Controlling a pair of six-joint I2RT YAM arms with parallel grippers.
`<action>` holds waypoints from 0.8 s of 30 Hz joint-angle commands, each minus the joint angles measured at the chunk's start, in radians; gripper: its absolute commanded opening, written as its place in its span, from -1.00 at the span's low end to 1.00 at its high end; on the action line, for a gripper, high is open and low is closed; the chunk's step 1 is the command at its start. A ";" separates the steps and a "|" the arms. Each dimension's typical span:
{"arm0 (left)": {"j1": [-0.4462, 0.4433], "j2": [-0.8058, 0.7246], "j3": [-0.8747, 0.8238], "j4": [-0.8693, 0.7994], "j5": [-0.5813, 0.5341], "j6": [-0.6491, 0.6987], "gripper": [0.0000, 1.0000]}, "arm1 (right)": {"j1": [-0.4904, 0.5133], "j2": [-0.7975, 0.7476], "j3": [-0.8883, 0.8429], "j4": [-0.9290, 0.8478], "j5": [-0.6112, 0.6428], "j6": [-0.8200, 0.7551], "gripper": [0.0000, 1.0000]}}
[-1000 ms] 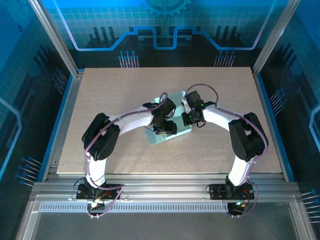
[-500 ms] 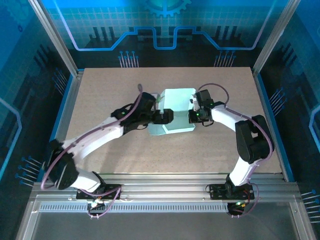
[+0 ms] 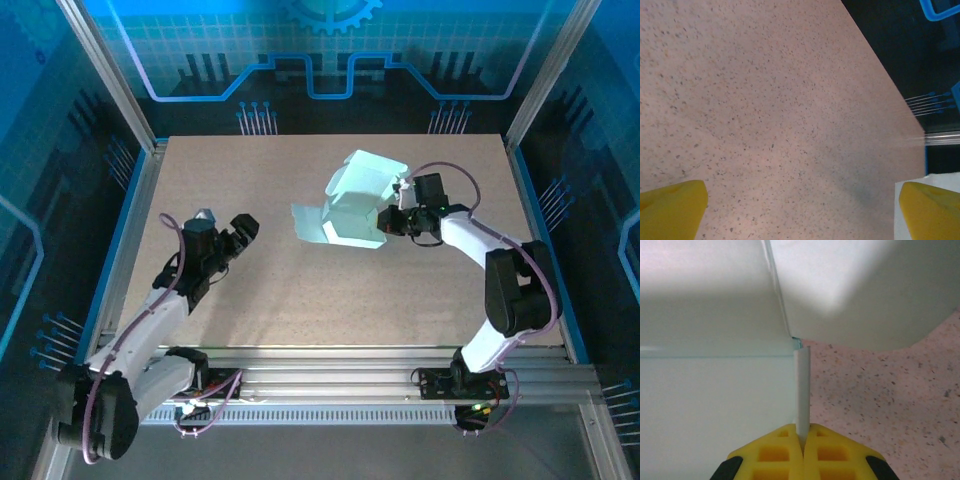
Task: Fold the paper box
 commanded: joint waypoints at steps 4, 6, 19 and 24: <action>-0.018 0.189 -0.027 0.441 0.354 -0.086 0.98 | -0.032 -0.030 -0.002 0.071 -0.179 0.076 -1.00; -0.051 0.255 -0.019 0.557 0.397 -0.115 0.97 | -0.033 -0.029 -0.002 0.077 -0.188 0.079 -1.00; -0.185 0.364 0.085 0.614 0.447 -0.084 0.54 | -0.035 -0.027 -0.013 0.074 -0.202 0.072 -1.00; -0.204 0.377 0.117 0.611 0.480 -0.091 0.52 | -0.019 -0.025 -0.003 0.031 -0.165 0.034 -1.00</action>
